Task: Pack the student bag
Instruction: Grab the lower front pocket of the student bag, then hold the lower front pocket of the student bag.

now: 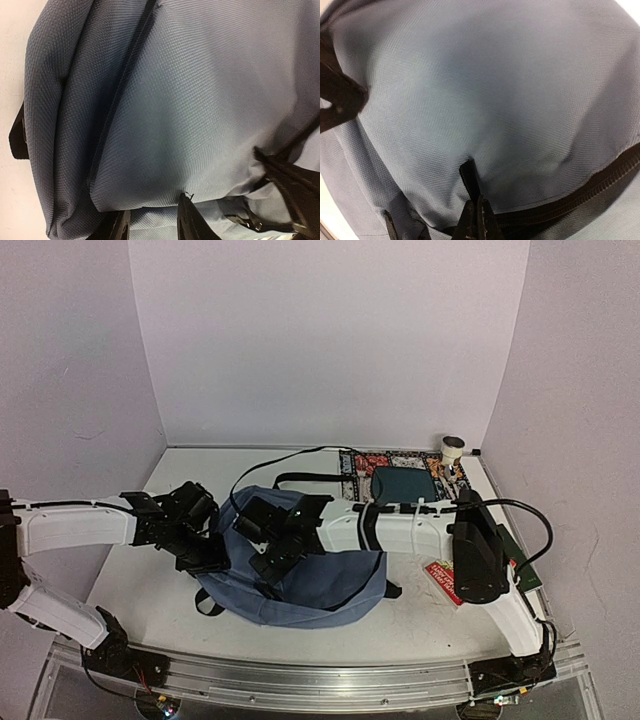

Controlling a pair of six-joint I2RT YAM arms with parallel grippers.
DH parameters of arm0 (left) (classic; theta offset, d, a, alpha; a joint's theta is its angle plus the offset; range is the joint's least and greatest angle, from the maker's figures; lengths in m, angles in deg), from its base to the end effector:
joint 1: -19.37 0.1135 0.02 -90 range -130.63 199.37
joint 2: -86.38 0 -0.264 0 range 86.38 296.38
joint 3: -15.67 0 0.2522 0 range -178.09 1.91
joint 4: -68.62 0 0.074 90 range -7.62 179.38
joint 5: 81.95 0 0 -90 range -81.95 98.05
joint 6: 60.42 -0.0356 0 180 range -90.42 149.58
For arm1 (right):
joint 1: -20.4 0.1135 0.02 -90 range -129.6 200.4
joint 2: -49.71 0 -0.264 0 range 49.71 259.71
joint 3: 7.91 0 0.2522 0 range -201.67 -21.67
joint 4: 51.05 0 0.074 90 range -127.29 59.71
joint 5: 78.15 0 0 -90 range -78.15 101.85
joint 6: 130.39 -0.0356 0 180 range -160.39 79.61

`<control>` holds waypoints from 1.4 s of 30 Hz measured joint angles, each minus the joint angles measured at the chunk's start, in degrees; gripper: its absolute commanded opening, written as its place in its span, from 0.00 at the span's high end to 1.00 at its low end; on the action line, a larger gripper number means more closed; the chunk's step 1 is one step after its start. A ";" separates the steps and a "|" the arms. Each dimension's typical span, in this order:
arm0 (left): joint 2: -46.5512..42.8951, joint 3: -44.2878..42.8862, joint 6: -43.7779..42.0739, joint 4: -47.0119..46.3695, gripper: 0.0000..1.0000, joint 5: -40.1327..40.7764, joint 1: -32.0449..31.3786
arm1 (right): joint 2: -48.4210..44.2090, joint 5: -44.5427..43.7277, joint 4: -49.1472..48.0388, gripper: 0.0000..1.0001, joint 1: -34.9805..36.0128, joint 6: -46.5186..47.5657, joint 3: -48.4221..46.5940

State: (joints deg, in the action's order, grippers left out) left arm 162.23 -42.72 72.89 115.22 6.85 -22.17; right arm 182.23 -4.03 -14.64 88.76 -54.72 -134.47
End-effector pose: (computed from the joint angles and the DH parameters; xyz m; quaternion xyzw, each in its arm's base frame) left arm 0.1821 -0.1624 0.1953 -0.0127 0.9744 -0.1589 0.1588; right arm 0.2042 0.4883 0.2089 -0.3619 0.8326 0.1693 0.3837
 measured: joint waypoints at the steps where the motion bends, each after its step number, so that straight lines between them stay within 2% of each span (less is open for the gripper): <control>1: 0.07 0.40 0.00 -0.31 0.68 0.34 0.02 | -0.71 -0.28 -0.29 1.00 -0.04 -0.71 0.60; 12: 0.49 3.07 0.04 -4.75 0.72 0.87 -0.35 | -13.35 -4.30 -9.09 1.00 -1.69 -11.77 14.08; 20: 0.73 4.14 0.00 -7.00 0.74 1.44 -0.46 | -15.97 -1.54 -13.07 1.00 -3.83 -14.22 17.76; 26: -2.40 4.27 -2.17 -5.63 0.60 3.10 -0.26 | -15.97 3.98 -15.13 1.00 -4.35 -14.76 17.51; 31: -12.27 4.38 -5.14 -6.09 0.49 2.09 0.01 | -15.97 5.82 -16.58 1.00 -4.35 -17.25 17.41; 35: -18.92 5.62 -6.75 -9.53 0.45 -0.68 -0.50 | -15.97 6.50 -17.74 1.00 -4.39 -19.13 17.41; 38: -20.83 7.32 -7.46 -12.15 0.43 -1.88 -2.54 | -15.97 6.91 -18.18 1.00 -4.37 -20.29 17.30; 42: -20.15 8.54 -7.62 -15.07 0.41 -0.37 -8.98 | -15.97 7.34 -18.46 1.00 -4.37 -21.51 17.11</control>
State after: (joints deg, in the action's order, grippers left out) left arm 142.08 -34.17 65.26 100.15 6.48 -31.15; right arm 166.26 3.30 -33.10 84.39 -76.23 -117.37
